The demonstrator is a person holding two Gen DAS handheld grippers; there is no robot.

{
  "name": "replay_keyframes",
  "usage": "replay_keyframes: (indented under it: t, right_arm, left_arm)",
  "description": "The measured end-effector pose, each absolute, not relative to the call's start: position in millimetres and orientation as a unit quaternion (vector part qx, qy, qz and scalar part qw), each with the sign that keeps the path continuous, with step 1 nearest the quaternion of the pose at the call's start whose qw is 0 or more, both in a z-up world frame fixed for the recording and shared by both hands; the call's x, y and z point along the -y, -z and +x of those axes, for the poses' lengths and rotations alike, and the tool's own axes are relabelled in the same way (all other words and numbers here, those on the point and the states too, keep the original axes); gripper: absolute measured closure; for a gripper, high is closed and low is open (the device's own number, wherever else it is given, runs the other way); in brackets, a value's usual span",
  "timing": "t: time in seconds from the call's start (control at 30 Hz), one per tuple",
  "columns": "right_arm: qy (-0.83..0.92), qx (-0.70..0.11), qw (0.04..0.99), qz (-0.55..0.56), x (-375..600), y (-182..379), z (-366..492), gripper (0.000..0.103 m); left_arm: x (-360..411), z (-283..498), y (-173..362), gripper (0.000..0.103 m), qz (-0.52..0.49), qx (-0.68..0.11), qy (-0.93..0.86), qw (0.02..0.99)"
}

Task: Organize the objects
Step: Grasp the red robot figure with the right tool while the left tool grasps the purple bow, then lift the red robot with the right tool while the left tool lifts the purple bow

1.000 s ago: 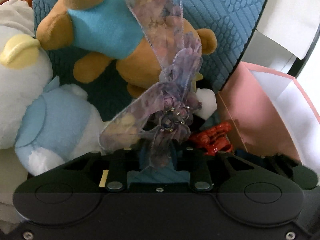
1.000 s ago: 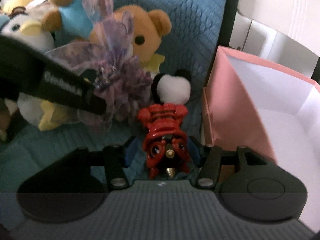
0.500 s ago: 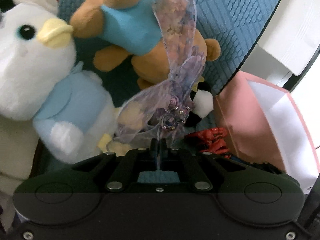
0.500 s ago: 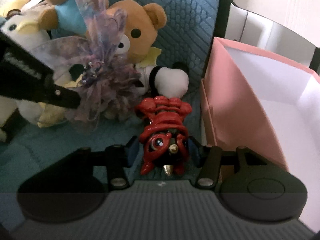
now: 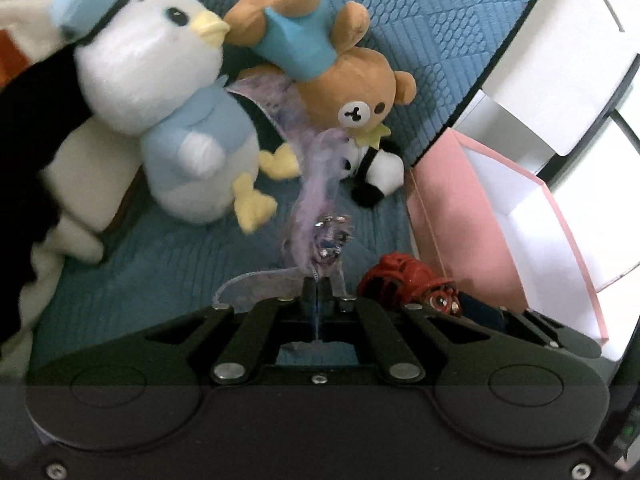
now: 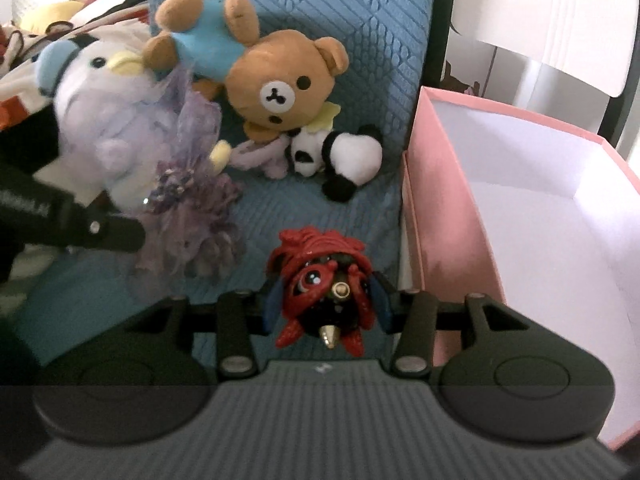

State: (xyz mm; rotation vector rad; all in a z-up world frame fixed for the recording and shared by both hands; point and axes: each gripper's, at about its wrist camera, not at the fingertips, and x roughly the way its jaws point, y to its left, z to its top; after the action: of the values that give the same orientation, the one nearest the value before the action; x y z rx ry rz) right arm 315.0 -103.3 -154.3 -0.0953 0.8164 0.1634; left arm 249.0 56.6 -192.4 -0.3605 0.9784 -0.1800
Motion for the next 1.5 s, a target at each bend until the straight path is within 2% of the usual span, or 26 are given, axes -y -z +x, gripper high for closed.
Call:
replay_keyframes:
  t: [0.37,0.6,0.67,0.7,0.77,0.9,0.97,1.2,1.33,1.5]
  right_arm:
    - [-0.122,-0.412,0.898,-0.095,95,138,279,0.054]
    - [-0.123,-0.392,0.909,-0.074,96,148,282,0.055]
    - [-0.126,-0.379,0.914,-0.067,98,147,281,0.055]
    - [-0.129,-0.372,0.917,-0.064,98,145,280,0.054]
    - [-0.133,-0.360,0.921,-0.057,100,143,277,0.047]
    - [-0.144,-0.344,0.926,-0.052,104,144,266,0.038]
    - [-0.142,-0.341,0.927,-0.058,104,147,263,0.038]
    - [-0.135,-0.329,0.931,-0.079,97,169,262,0.038]
    - [-0.127,-0.313,0.937,-0.082,96,177,261,0.038]
    - [-0.132,-0.319,0.935,-0.084,99,191,265,0.038]
  left_arm:
    - [-66,197,191,0.102,-0.191,-0.468,0.059,0.861]
    - [-75,190,188,0.093,-0.205,-0.459,0.040,0.864]
    - [-77,187,187,0.083,-0.207,-0.459,0.037,0.863]
    - [-78,186,186,0.080,-0.210,-0.457,0.035,0.864]
    - [-80,185,185,0.067,-0.215,-0.454,0.031,0.864]
    - [-83,189,188,0.054,-0.211,-0.456,0.016,0.865]
    - [-83,195,192,0.047,-0.208,-0.463,0.011,0.862]
    - [-78,221,212,0.037,-0.209,-0.484,-0.011,0.850]
    - [-69,230,220,0.025,-0.190,-0.489,-0.028,0.851]
    - [-56,235,228,0.024,-0.165,-0.497,-0.039,0.851]
